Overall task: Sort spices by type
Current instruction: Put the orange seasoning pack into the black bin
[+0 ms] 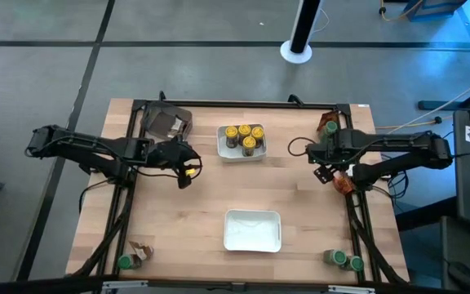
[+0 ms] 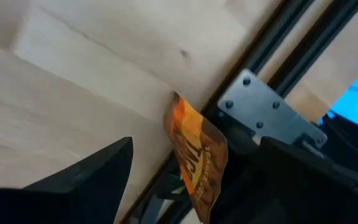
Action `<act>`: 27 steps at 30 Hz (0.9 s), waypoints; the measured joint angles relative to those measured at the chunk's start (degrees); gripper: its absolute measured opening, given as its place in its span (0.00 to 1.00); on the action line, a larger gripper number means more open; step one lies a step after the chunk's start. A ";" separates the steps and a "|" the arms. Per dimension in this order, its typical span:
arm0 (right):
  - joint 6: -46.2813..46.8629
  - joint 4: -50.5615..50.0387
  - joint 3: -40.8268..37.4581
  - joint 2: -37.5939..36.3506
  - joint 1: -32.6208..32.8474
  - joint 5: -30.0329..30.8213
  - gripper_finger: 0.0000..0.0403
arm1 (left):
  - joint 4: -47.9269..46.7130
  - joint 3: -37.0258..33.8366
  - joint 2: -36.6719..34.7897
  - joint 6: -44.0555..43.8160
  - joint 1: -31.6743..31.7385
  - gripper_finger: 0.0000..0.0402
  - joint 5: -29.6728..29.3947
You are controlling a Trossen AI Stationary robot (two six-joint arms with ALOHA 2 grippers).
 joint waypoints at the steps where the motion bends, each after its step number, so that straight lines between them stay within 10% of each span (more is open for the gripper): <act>1: 0.03 -0.04 -1.11 0.00 0.00 -0.52 0.87 | 0.28 0.00 0.00 0.14 0.00 0.36 -0.02; 9: 1.08 1.12 -5.31 0.17 0.09 -2.44 0.83 | 1.12 0.00 0.00 0.36 0.00 0.36 -0.02; 27: 0.93 3.04 -8.10 1.56 0.13 -5.59 0.41 | 1.28 0.00 0.01 0.18 0.00 0.36 -0.02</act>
